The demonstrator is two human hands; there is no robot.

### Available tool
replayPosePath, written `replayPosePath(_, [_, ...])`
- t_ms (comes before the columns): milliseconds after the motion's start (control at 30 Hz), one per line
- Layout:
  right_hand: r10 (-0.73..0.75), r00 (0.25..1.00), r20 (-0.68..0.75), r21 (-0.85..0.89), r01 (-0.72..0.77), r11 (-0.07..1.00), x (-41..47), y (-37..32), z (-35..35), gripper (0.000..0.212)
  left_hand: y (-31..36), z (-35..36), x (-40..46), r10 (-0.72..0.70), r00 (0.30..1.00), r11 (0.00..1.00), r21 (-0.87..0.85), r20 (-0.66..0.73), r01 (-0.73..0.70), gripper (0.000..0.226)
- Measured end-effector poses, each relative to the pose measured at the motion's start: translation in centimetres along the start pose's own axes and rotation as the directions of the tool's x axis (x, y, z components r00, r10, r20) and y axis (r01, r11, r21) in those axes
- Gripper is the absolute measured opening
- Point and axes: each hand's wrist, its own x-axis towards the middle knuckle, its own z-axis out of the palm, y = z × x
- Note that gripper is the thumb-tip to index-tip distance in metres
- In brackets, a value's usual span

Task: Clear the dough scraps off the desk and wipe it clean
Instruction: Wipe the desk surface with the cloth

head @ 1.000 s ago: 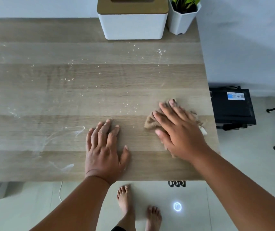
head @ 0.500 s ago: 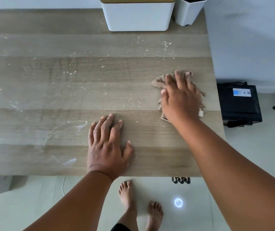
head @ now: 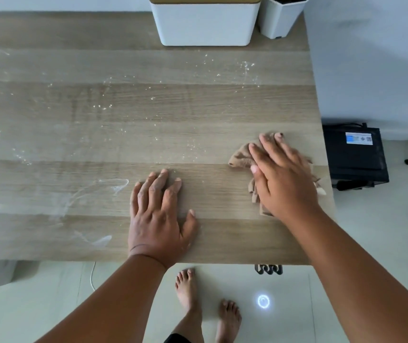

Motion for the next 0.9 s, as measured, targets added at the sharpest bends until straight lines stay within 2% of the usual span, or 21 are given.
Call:
replayPosePath(100, [0.139,0.990,-0.004,0.004,-0.139,0.990,2.4,-1.4,0.4,0.050,0.1,-0.1,0.0,-0.003,1.000,1.000,-0.004,0.012,0.003,0.063])
replayPosePath(200, [0.145,0.989,0.004,0.004,-0.145,0.989,2.4,-2.1,0.5,0.051,0.1,-0.2,-0.1,-0.003,1.000,1.000,-0.005,0.010,0.003,0.063])
replayPosePath(300, [-0.022,0.999,0.041,0.015,0.022,1.000,0.0,-1.6,0.2,0.055,0.2,-0.3,0.0,0.002,1.000,1.000,-0.001,0.008,-0.002,0.063])
replayPosePath(433, [-0.288,0.954,0.082,-0.013,0.290,0.957,-4.9,-0.2,-0.2,0.071,0.2,-0.3,0.1,0.001,1.000,1.000,-0.001,0.019,-0.001,0.064])
replayPosePath(567, [-0.371,0.923,0.103,-0.042,0.377,0.925,-5.6,2.4,-1.0,0.068,0.2,-0.3,0.0,-0.005,1.000,1.000,0.000,0.030,0.005,0.064])
replayPosePath(667, [-0.250,0.962,0.110,-0.039,0.255,0.966,-2.5,3.0,-0.9,0.065,0.2,-0.3,0.1,0.003,1.000,1.000,-0.003,0.027,-0.003,0.064])
replayPosePath(767, [0.024,0.998,0.066,-0.036,-0.021,0.999,3.0,2.9,-0.6,0.063,0.3,-0.5,0.1,-0.004,1.000,1.000,-0.003,0.027,0.004,0.064])
replayPosePath(833, [0.194,0.981,0.010,-0.001,-0.194,0.981,7.3,2.4,-0.4,0.061,0.3,-0.5,0.1,-0.006,1.000,1.000,-0.004,0.028,0.006,0.064])
replayPosePath(900, [0.289,0.957,0.005,0.028,-0.289,0.957,10.9,1.2,-0.2,0.058,0.4,-0.6,0.1,-0.007,1.000,1.000,-0.009,0.031,0.008,0.064])
